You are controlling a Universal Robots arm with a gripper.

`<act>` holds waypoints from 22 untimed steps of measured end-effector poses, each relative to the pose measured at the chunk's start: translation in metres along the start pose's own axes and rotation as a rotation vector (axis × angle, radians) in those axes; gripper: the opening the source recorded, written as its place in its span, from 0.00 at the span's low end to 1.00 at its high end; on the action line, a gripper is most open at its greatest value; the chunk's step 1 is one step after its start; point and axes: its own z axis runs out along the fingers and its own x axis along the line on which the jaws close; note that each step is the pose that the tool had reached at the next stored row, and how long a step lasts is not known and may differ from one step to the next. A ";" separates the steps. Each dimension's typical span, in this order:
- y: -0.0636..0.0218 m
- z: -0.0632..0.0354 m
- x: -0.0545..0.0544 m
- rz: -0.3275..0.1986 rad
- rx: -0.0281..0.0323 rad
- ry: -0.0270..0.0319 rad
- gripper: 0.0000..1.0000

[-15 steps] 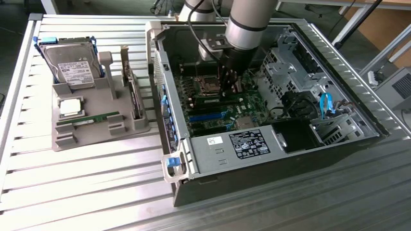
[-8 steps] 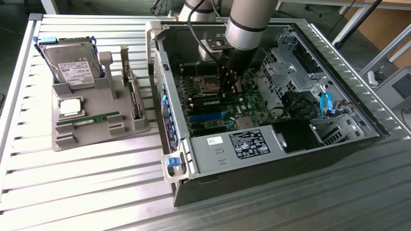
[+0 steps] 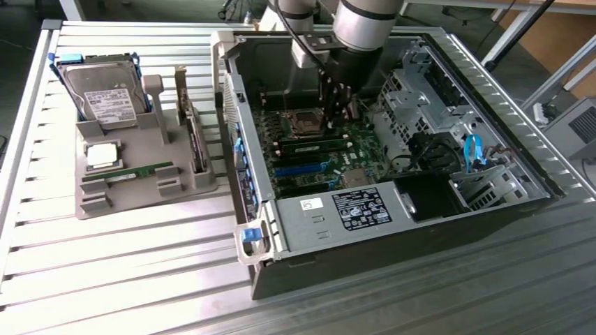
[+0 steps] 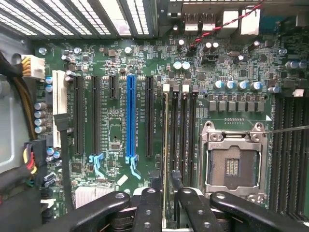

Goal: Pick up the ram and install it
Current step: 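Insert the ram into the slot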

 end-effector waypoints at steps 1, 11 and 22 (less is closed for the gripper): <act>-0.0001 -0.0028 -0.001 0.000 0.0000 0.0025 0.20; -0.0537 -0.0119 0.000 -0.002 -0.0329 0.0084 0.09; -0.0791 -0.0173 0.001 -0.003 -0.0449 0.0083 0.09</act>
